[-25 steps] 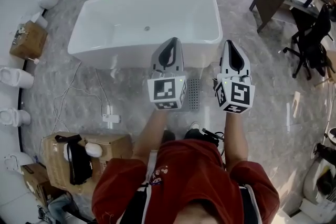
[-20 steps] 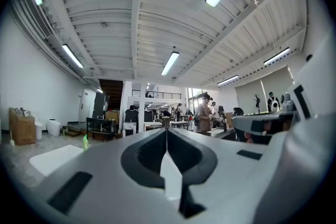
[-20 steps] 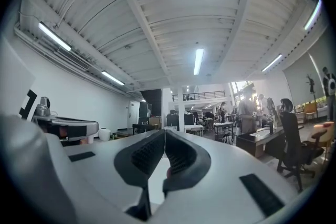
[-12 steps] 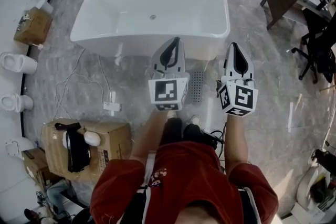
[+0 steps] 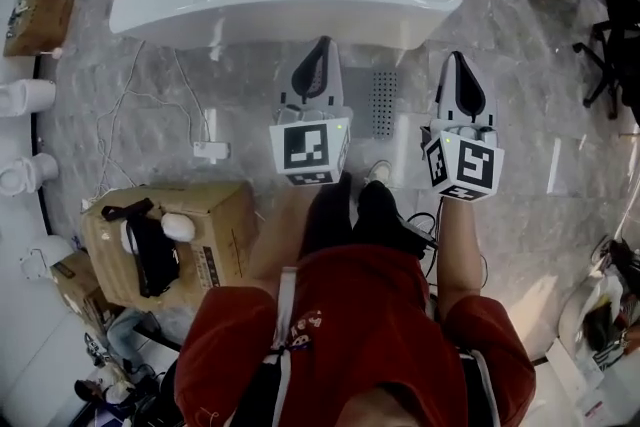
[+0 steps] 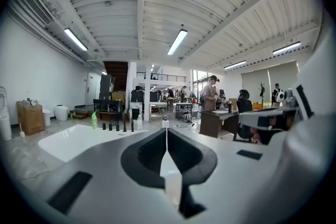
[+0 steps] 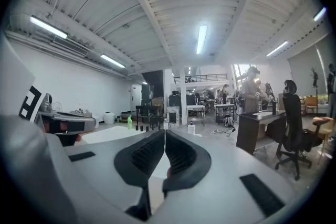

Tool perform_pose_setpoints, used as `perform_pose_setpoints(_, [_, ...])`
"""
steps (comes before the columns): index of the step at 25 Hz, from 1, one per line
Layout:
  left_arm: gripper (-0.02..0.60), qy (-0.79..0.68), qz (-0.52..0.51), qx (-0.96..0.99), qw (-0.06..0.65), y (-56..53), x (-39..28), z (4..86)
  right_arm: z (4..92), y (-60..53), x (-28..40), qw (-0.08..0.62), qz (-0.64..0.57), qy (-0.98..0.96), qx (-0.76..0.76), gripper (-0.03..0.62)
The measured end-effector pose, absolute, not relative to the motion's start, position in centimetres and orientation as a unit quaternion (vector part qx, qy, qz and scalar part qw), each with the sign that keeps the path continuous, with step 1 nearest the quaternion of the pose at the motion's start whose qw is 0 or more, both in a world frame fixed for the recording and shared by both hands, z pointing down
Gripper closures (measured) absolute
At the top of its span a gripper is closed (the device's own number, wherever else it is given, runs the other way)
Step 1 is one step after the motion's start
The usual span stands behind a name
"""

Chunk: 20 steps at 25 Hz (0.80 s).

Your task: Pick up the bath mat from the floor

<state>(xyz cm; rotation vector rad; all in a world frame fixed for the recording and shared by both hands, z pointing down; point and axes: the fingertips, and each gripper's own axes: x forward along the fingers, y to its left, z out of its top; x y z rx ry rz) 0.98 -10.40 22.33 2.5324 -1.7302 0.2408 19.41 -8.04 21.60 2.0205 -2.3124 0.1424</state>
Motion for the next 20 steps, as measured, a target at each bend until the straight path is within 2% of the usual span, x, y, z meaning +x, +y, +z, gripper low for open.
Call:
perform_pose_setpoints(11, [0.565,-0.591,0.096,0.797,0.074,-13.1,-6.4,34.2,33.7,-10.1,14.0,0.075,0.067,-0.747,0.657,0.582])
perform_pose_setpoints(20, [0.565,-0.585,0.087,0.802,0.088,-13.3,-10.5,47.3,47.0,-10.7,9.8,0.087,0.052,-0.747,0.657,0.582])
